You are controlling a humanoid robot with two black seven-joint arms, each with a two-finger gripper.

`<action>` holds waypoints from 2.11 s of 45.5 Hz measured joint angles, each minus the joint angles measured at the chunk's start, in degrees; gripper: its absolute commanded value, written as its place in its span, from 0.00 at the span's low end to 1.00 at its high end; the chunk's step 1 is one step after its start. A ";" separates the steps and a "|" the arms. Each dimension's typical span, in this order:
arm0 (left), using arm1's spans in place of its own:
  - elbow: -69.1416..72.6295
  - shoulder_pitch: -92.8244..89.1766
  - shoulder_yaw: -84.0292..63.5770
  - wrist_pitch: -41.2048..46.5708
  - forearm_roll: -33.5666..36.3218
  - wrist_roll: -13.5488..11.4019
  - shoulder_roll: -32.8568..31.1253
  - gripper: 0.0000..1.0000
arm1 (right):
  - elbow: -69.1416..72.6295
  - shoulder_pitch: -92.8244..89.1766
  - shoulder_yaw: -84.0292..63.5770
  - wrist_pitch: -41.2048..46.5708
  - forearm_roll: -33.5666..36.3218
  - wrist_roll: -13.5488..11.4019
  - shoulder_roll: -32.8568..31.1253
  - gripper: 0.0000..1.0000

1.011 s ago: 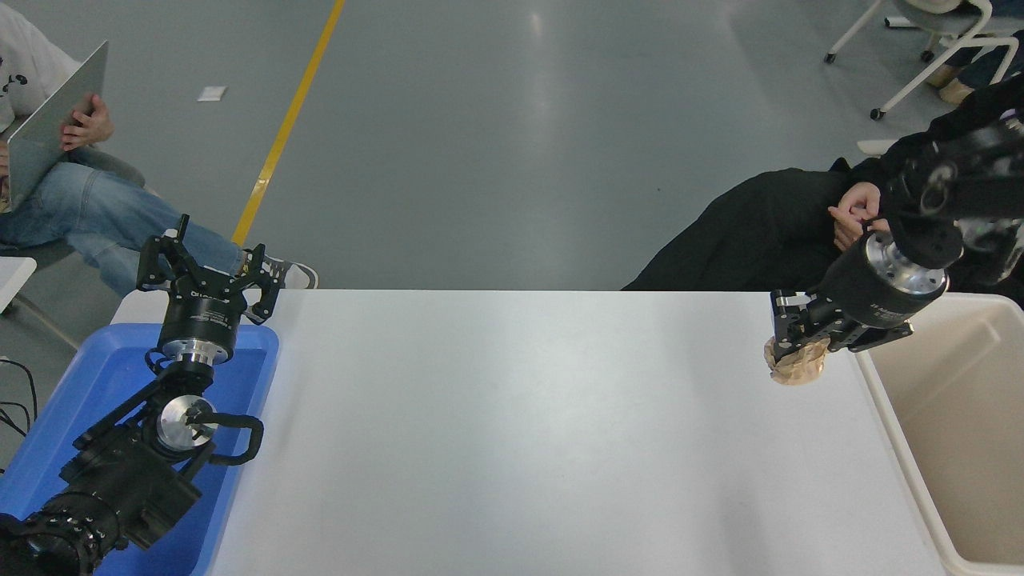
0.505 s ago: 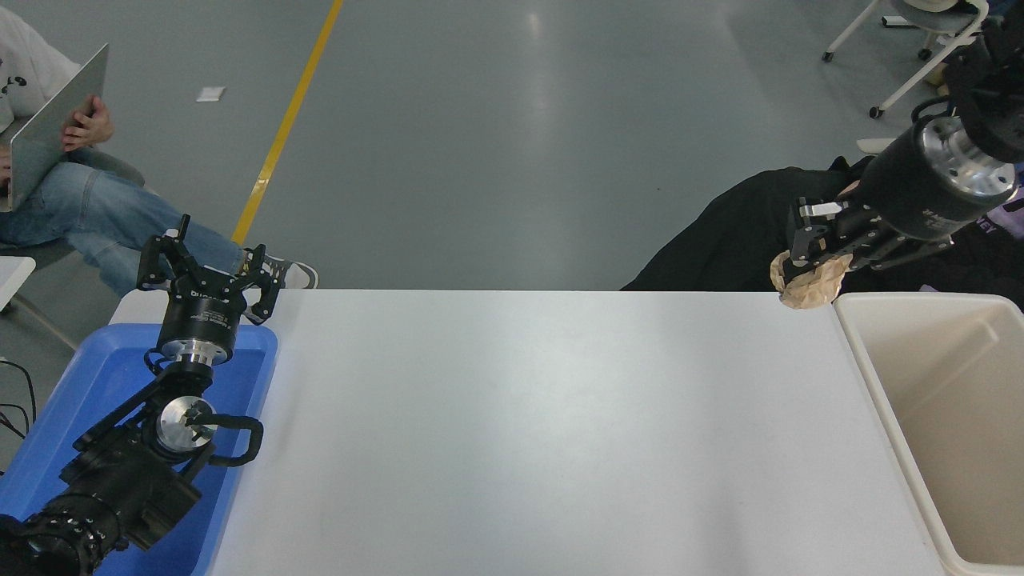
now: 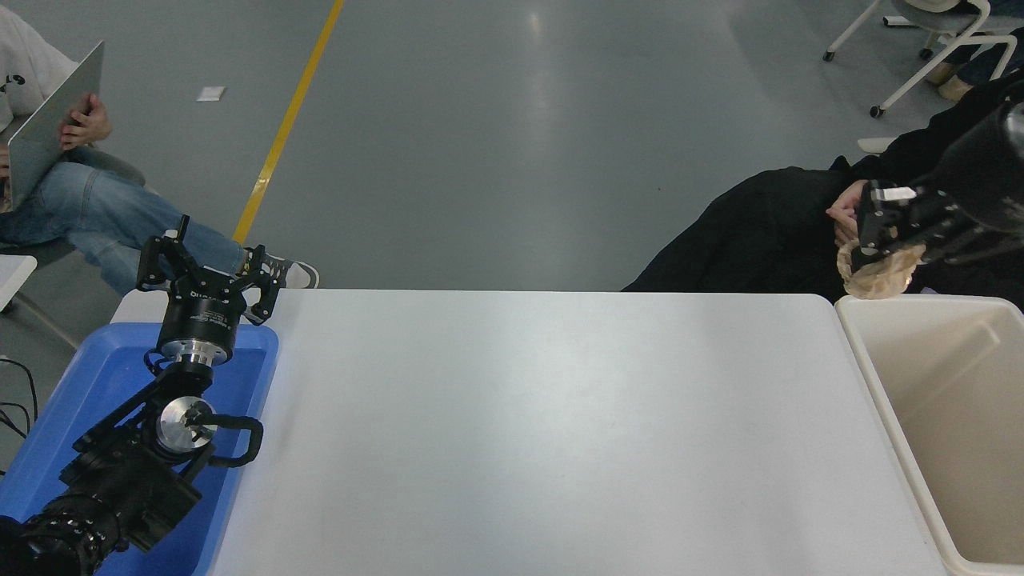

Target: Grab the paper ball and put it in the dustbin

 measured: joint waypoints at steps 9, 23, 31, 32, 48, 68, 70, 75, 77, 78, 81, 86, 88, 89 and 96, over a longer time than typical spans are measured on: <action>-0.01 0.00 0.00 0.01 0.01 -0.04 -0.02 0.99 | -1.36 -8.62 -4.24 -12.26 0.15 0.04 -5.66 0.00; 0.02 0.00 0.00 0.01 0.00 -0.07 -0.02 0.99 | -12.28 -35.34 3.94 -36.83 2.14 0.16 -9.69 0.00; 0.01 0.00 0.00 0.01 -0.01 -0.07 -0.03 0.99 | -23.44 -52.55 16.69 -42.43 4.74 0.23 -9.41 0.00; 0.02 0.00 0.00 0.01 -0.01 -0.07 -0.03 0.99 | -25.25 -54.96 18.65 -42.99 4.99 0.23 -9.06 0.00; 0.01 0.00 -0.01 -0.01 -0.01 -0.07 -0.02 0.99 | -47.34 -77.22 33.21 -46.77 7.12 0.29 0.78 0.00; -0.01 0.00 -0.01 -0.01 -0.01 -0.08 -0.03 0.99 | -67.46 -91.46 41.95 -47.87 7.57 0.34 11.45 0.00; -0.01 0.01 -0.01 -0.01 0.02 -0.08 -0.03 0.99 | -68.49 -91.91 42.25 -48.21 7.55 0.36 11.81 0.00; 0.00 0.01 -0.01 -0.01 0.01 -0.08 -0.03 0.99 | -69.68 -92.83 42.80 -48.77 7.56 0.37 12.48 0.00; 0.00 0.00 -0.01 -0.01 -0.01 -0.08 -0.03 0.99 | -70.07 -93.14 42.98 -48.97 7.56 0.37 12.68 0.00; 0.00 0.01 -0.01 -0.01 0.00 -0.08 -0.03 0.99 | -70.18 -93.29 43.06 -49.02 7.57 0.37 12.80 0.00; 0.00 0.00 -0.01 -0.01 -0.01 -0.08 -0.03 0.99 | -70.53 -93.53 43.25 -49.25 7.56 0.37 12.97 0.00; 0.01 0.01 -0.01 -0.01 0.00 -0.08 -0.03 0.99 | -70.88 -93.88 43.51 -49.49 7.60 0.36 13.21 0.00; 0.01 0.00 0.00 -0.01 0.00 -0.08 -0.03 0.99 | -70.96 -93.98 43.60 -49.56 7.62 0.36 13.30 0.16; 0.01 0.00 -0.01 -0.01 0.00 -0.08 -0.03 0.99 | -70.97 -94.00 43.62 -49.58 7.62 0.35 13.33 0.24; 0.02 0.00 0.00 -0.01 0.00 -0.08 -0.03 0.99 | -71.13 -93.92 43.76 -50.85 7.66 0.35 13.34 0.74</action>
